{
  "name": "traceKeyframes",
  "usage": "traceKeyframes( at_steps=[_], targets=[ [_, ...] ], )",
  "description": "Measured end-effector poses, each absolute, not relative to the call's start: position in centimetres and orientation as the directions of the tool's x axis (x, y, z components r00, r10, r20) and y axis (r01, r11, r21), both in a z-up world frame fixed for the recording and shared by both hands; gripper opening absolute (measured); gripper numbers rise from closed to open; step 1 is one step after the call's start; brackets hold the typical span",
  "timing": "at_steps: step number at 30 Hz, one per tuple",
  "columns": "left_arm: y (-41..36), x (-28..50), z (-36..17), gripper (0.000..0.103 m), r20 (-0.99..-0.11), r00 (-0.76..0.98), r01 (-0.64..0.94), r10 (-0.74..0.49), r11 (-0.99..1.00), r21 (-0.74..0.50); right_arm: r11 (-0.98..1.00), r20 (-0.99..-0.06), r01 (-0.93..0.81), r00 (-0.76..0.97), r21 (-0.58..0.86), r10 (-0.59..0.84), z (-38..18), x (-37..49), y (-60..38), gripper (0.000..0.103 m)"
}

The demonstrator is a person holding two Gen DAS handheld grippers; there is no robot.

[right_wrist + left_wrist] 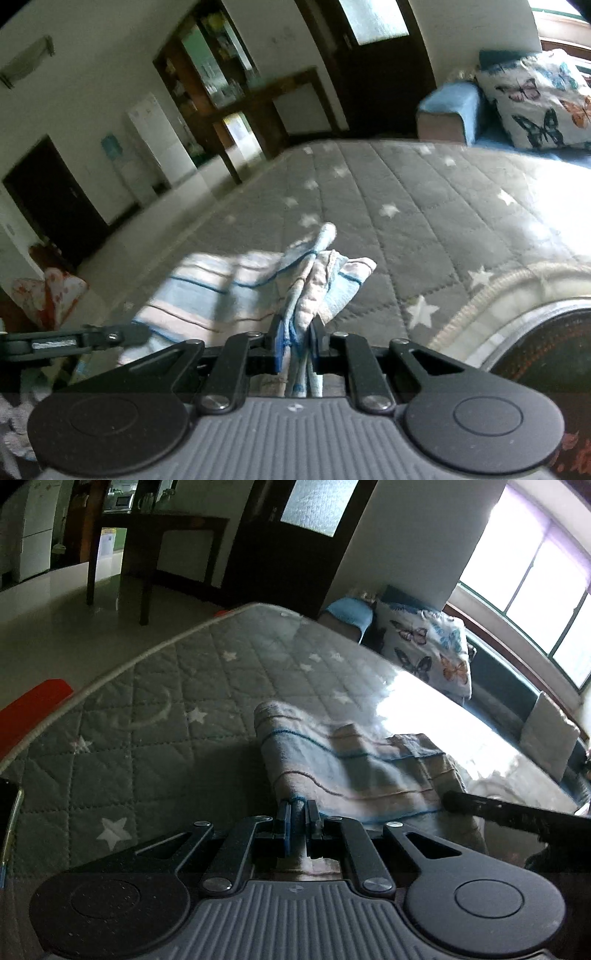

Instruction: Fold clothes

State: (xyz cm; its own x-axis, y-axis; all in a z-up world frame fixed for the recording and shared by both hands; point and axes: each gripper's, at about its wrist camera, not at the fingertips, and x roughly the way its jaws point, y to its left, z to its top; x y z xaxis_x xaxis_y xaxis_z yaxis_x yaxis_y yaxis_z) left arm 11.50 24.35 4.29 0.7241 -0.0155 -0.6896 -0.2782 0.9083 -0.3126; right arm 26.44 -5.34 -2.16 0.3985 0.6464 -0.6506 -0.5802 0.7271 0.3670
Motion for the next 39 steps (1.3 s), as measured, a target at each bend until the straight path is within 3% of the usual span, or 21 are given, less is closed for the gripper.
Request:
traceKeyframes(
  at_steps=[6,11,17,20,23,39],
  targets=[
    [24.2,11.5,4.4,0.013,-0.690,0.724,-0.284,0.011,0.916,-0.282,0.761,-0.637,-0.602,0.494,0.240,0.592,-0.6,25.6,-5.0,0.020],
    [24.1,11.9,4.6,0.018,-0.686,0.727,-0.274,0.015,0.923,-0.270,0.722,-0.607,-0.637,0.470,0.268,0.640,0.1,26.3,-3.6,0.020],
    [23.9,12.6,3.9,0.018,-0.704,0.710,-0.278,0.024,0.928,-0.248,0.732,-0.674,-0.635,0.431,0.247,0.600,-2.2,28.4,-1.8,0.019],
    [24.0,12.3,3.9,0.019,-0.704,0.710,-0.267,0.019,0.932,-0.244,0.731,-0.665,-0.627,0.428,0.269,0.611,-2.1,28.0,-2.5,0.019],
    [23.6,11.6,4.1,0.030,-0.698,0.716,-0.249,0.011,0.938,-0.241,0.712,-0.659,-0.656,0.422,0.251,0.622,-1.0,26.7,-3.2,0.019],
    [17.5,7.0,3.4,0.031,-0.701,0.707,-0.087,-0.098,0.971,-0.223,0.633,-0.671,-0.738,0.349,0.234,0.654,-1.2,18.5,-6.7,0.019]
  ],
)
